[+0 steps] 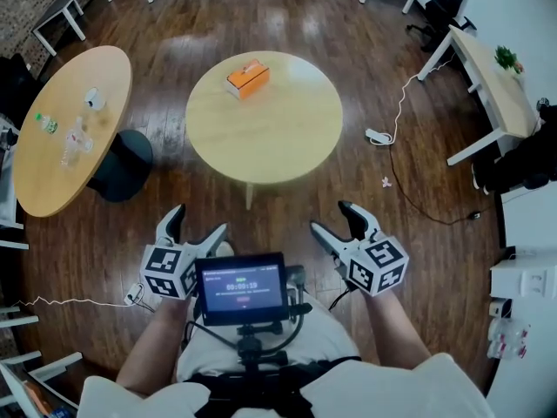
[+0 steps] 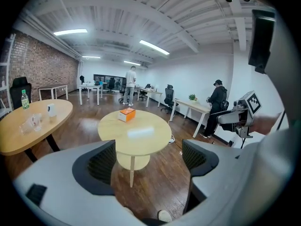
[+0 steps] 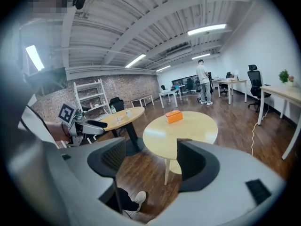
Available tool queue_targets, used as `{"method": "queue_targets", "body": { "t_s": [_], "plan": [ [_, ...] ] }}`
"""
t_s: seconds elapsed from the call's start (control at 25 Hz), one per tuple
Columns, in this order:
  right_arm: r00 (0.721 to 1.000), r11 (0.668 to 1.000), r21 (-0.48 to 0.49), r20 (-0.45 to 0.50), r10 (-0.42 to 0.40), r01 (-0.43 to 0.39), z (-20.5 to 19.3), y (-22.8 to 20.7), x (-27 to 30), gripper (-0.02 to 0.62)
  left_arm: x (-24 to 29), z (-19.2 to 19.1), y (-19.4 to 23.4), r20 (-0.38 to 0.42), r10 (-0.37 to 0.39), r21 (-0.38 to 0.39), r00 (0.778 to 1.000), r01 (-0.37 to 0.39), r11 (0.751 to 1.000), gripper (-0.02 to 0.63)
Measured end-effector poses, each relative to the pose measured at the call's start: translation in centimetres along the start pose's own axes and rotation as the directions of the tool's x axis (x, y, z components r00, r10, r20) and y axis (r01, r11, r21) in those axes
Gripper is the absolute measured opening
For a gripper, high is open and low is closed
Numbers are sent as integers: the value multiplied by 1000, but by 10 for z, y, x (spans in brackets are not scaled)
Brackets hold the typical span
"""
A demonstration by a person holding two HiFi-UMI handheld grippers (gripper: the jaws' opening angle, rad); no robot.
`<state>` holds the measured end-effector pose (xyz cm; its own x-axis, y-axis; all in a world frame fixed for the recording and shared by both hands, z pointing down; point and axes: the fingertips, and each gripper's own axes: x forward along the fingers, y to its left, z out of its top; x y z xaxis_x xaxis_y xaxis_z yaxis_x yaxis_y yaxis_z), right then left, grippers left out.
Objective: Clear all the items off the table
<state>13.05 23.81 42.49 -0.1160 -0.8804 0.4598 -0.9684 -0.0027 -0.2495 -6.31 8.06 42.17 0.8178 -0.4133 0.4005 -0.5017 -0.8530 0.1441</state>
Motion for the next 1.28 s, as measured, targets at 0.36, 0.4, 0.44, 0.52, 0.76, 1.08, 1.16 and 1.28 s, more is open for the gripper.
{"method": "queue_targets", "body": {
  "t_s": [0.36,0.4,0.44,0.52,0.76,1.08,1.16,1.28],
  "plan": [
    [999,998,23,-9,-52,52,40,20,68,349,47,27,85,0,-78,30,997,78,997,481],
    [998,997,31,-9,-64,64,44,22,74,350,56,35,93,4,-100,35,995,100,994,482],
    [997,996,36,-11,-77,77,48,24,79,350,66,44,98,11,-126,39,992,126,991,483],
    [994,993,39,-14,-109,110,54,25,90,349,85,60,105,33,-181,43,983,180,983,502],
    [975,972,78,21,-222,220,69,15,118,350,167,85,130,1,-264,135,965,261,956,540],
    [959,958,77,49,-279,275,83,-25,120,451,295,86,141,-92,-231,163,969,243,956,581],
    [963,964,57,53,-265,262,90,-41,124,470,327,79,146,-126,-214,169,969,233,958,598],
    [969,968,55,32,-246,244,96,-71,130,503,374,69,151,-177,-188,175,966,219,960,612]
  ]
}}
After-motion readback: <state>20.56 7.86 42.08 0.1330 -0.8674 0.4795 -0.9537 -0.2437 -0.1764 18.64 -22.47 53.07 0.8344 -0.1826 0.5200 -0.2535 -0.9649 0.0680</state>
